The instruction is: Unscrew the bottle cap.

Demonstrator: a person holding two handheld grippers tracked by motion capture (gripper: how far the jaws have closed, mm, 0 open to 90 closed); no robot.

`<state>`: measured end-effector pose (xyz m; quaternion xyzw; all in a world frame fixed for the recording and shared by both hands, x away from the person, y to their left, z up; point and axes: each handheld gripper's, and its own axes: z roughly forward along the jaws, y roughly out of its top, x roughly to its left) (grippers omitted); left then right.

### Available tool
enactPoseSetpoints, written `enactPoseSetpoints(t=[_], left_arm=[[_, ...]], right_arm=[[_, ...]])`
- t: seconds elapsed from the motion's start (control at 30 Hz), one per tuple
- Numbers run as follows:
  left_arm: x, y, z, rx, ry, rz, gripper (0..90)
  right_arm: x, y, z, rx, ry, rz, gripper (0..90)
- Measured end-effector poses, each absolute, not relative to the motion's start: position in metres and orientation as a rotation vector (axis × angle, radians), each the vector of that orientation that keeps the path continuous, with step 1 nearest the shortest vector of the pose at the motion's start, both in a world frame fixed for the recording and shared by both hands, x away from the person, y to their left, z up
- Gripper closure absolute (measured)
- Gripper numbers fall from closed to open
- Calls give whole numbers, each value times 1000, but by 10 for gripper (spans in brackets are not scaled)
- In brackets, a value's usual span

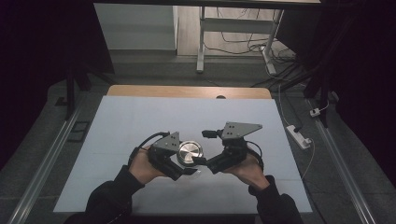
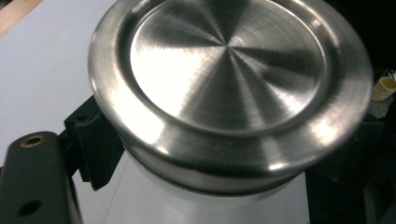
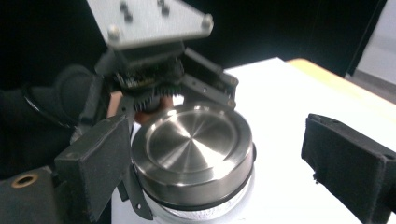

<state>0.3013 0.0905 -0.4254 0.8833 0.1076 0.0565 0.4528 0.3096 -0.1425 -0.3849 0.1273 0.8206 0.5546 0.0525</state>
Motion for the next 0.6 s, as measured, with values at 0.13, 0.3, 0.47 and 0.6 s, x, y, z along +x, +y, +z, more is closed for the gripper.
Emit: enactPoseSetpoints(t=[0.13,0.3,0.47,0.6], left_arm=[[300,90,-425,2184,249,129,158],[297,87,-425,2199,172,94,158],[292,82,-427,2212,70,49,158],[288,79,-426,2210,-6,16,157]], right_arm=[[306,-132,-390,362,2536,1629,82],[300,-124,-393,264,2598,1580,174],[293,-122,-393,124,2641,1553,191],[291,-124,-393,14,2693,1575,192]])
